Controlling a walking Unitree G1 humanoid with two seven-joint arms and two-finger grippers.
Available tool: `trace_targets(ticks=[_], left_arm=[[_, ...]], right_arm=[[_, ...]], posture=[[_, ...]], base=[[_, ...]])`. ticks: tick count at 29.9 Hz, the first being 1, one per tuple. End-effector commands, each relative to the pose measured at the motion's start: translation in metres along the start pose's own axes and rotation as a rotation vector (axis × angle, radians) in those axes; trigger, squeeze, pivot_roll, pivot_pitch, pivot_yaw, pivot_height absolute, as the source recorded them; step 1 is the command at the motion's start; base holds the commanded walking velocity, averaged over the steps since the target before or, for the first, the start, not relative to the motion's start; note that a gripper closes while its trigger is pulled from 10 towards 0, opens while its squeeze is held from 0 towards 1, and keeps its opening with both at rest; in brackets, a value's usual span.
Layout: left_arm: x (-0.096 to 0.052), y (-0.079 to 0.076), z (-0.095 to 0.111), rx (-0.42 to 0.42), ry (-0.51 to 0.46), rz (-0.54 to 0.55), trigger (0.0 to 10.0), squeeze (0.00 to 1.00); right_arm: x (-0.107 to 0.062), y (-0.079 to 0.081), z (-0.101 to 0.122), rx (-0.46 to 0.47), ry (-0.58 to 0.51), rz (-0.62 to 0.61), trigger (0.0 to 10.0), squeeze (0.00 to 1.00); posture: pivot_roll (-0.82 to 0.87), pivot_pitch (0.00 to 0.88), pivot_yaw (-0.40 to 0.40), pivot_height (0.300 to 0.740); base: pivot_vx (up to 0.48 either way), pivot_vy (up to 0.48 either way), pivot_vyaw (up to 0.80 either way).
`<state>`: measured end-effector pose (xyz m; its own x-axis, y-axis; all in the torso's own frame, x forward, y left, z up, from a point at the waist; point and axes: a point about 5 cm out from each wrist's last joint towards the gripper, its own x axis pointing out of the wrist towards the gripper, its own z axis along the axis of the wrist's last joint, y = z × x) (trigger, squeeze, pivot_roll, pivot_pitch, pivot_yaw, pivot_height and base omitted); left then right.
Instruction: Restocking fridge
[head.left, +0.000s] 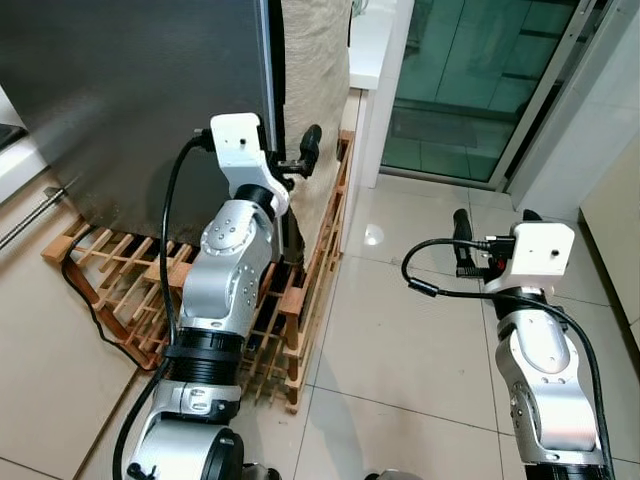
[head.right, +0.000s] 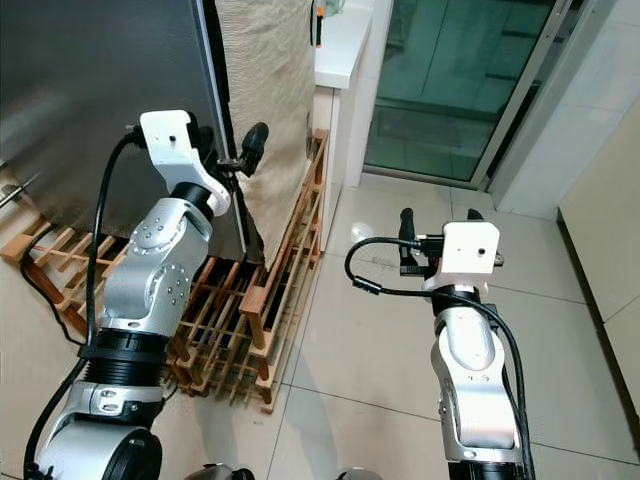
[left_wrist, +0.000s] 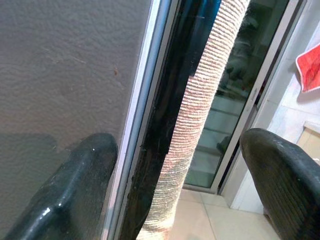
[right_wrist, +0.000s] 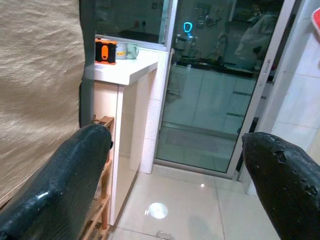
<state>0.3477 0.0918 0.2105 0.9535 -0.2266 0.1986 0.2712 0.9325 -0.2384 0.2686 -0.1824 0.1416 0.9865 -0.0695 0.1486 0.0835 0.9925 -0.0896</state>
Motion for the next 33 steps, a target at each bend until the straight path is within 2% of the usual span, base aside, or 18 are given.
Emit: trace_targets(ticks=[1,11,15,21,27,33], left_arm=[[0.001,-0.004,-0.001,-0.007,0.011,-0.021,10.0,0.0],[0.003,-0.011,0.0,-0.017,0.023,-0.056,10.0,0.0],[-0.008,-0.016,-0.002,-0.021,0.047,-0.094,10.0,0.0],[-0.014,-0.015,-0.004,-0.033,0.059,-0.089,10.0,0.0],[-0.009,-0.009,-0.009,-0.03,0.077,-0.04,10.0,0.0],[-0.004,-0.007,-0.015,-0.08,0.105,-0.007,10.0,0.0]], right_arm=[[-0.002,-0.002,-0.003,-0.004,0.01,-0.007,10.0,0.0],[-0.002,-0.004,-0.004,-0.009,0.01,-0.012,10.0,0.0],[-0.004,-0.004,-0.007,-0.01,0.016,-0.017,10.0,0.0],[-0.004,-0.005,-0.008,-0.01,0.019,-0.015,10.0,0.0],[-0.003,-0.002,-0.008,-0.011,0.019,-0.006,10.0,0.0],[-0.003,-0.004,-0.007,-0.016,0.016,-0.006,10.0,0.0]], posture=[[-0.14,0.001,0.004,0.74],[-0.15,0.0,0.011,0.74],[-0.15,0.0,0.013,0.74],[-0.14,0.0,0.009,0.74],[-0.14,0.0,0.004,0.74],[-0.15,0.0,0.002,0.74]], base=[[0.0,0.0,0.0],[0.0,0.0,0.0],[0.0,0.0,0.0],[0.0,0.0,0.0],[0.0,0.0,0.0],[0.0,0.0,0.0]])
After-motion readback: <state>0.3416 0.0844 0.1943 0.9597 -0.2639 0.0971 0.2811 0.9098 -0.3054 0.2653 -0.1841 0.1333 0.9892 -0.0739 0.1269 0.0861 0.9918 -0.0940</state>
